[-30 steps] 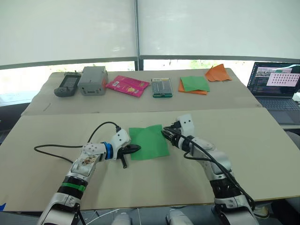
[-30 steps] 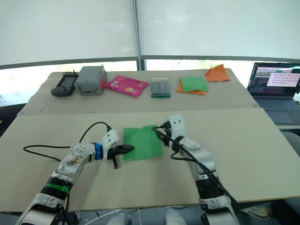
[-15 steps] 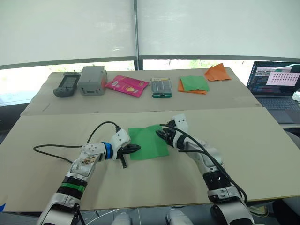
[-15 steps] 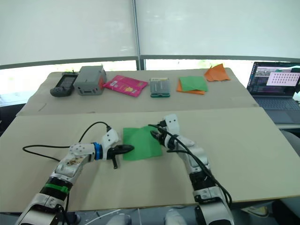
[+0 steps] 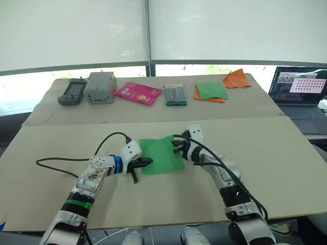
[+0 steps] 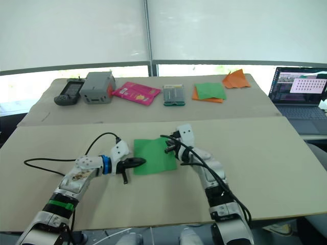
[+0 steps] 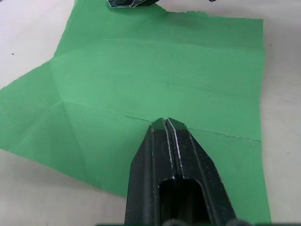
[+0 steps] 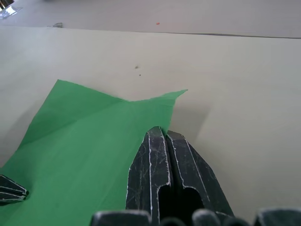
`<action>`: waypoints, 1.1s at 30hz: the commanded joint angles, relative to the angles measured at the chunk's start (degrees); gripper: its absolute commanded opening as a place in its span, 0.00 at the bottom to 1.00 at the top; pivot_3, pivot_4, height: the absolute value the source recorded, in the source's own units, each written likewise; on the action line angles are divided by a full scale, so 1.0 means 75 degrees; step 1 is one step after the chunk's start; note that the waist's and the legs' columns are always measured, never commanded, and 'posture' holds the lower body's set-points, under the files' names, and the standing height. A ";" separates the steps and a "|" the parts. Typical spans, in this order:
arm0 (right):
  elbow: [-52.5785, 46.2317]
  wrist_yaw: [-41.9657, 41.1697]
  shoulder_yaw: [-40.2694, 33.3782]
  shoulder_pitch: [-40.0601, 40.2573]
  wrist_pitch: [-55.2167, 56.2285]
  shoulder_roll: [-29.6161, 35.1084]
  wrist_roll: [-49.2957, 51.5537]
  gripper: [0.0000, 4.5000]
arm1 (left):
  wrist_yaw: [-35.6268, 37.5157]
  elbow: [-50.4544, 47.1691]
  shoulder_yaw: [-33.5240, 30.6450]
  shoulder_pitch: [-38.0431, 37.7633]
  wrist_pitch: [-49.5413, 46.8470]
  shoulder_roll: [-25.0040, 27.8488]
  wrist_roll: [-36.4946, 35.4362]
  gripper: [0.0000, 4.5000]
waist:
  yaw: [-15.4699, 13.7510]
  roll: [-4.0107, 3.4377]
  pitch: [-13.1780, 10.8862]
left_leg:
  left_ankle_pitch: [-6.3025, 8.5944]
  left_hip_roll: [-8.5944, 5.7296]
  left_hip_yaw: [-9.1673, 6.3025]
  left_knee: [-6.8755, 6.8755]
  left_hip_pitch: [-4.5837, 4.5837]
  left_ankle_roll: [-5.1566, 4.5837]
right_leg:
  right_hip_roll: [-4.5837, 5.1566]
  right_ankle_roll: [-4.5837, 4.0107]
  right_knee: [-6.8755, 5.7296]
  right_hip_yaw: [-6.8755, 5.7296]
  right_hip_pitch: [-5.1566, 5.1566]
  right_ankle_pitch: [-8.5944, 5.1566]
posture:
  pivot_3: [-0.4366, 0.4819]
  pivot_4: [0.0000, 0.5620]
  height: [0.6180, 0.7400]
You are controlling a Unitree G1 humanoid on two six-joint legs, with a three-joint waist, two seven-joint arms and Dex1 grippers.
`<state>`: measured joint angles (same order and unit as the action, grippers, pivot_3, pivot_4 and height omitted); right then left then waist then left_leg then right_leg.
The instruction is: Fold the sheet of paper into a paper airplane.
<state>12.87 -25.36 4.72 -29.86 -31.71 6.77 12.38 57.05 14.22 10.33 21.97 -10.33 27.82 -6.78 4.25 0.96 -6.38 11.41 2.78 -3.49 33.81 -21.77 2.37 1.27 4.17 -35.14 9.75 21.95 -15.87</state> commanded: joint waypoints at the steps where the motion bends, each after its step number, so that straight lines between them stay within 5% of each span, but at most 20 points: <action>1: -0.0661 -0.0352 0.0217 0.0143 0.0356 0.0074 0.0012 0.01 | 0.0030 -0.0138 -0.0041 -0.0107 -0.0201 0.0160 -0.0010 0.00 | 0.0002 0.0000 0.0000 | 0.0000 0.0000 0.0000 0.0000 0.0000 0.0000 | 0.0000 0.0000 0.0000 0.0000 0.0000 0.0000 | 0.48 0.27 1.00; 13: -0.2718 -0.0713 0.1366 0.1239 0.1291 0.0954 -0.0905 0.01 | 0.0161 -0.1212 -0.0303 -0.0632 -0.0806 0.0615 -0.0460 0.00 | -0.0003 -0.0003 -0.0008 | 0.0000 0.0001 0.0000 0.0000 -0.0011 0.0001 | 0.0001 -0.0025 0.0005 0.0000 0.0025 -0.0015 | 0.48 0.27 1.00; 33: -0.2779 -0.1252 0.2920 0.1312 0.1820 0.1866 -0.2755 0.01 | 0.0260 -0.1728 -0.0360 -0.0613 -0.1280 0.0787 -0.0722 0.00 | -0.0037 0.0012 -0.0026 | 0.0000 0.0001 0.0001 0.0003 -0.0005 0.0001 | 0.0002 -0.0051 0.0012 0.0000 0.0031 -0.0029 | 0.48 0.27 1.00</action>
<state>-6.68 -34.45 26.58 -19.50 -19.05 20.60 -7.83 58.76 2.70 8.05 16.89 -20.03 33.28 -11.49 3.97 1.05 -6.57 11.41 2.79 -3.48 33.83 -21.81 2.38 1.28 3.79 -35.04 9.75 22.18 -16.09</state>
